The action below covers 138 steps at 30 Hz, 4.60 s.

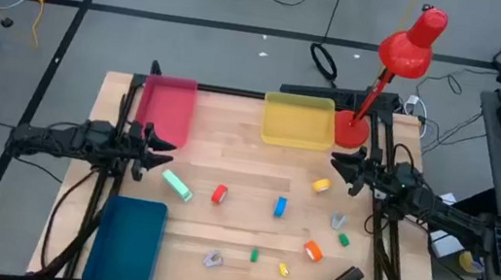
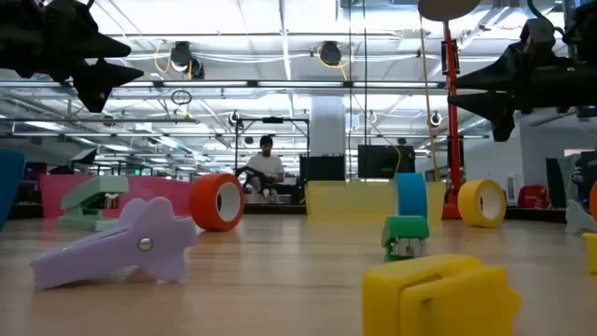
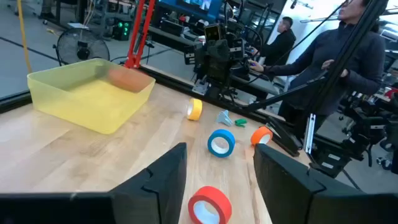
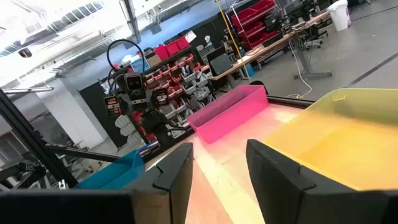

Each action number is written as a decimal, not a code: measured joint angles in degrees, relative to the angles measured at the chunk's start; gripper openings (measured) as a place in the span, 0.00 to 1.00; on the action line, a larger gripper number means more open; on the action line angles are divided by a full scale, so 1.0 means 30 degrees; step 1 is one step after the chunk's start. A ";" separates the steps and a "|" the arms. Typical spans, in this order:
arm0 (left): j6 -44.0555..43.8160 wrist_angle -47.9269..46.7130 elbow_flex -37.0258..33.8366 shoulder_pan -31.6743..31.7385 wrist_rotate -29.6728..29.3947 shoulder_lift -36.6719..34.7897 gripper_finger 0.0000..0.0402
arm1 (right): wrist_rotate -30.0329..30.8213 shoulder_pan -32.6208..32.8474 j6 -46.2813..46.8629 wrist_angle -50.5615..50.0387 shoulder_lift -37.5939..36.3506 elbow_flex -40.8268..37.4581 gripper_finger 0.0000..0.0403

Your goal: Pick and place Stapler, Stapler remover, tape

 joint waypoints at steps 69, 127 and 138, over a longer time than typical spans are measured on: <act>0.0000 0.0000 0.0000 0.0001 0.0002 0.0007 0.46 | 0.0009 0.0000 0.2124 0.0130 0.0004 -0.0007 0.35; 0.0007 0.0007 0.0007 -0.0001 -0.0007 0.0007 0.46 | -1.6795 0.9995 -0.5152 -0.4301 1.3505 1.2466 0.35; 0.0007 0.0000 0.0000 0.0003 -0.0003 0.0007 0.46 | -0.5097 1.6801 -1.1745 -1.5780 1.8075 1.7711 0.35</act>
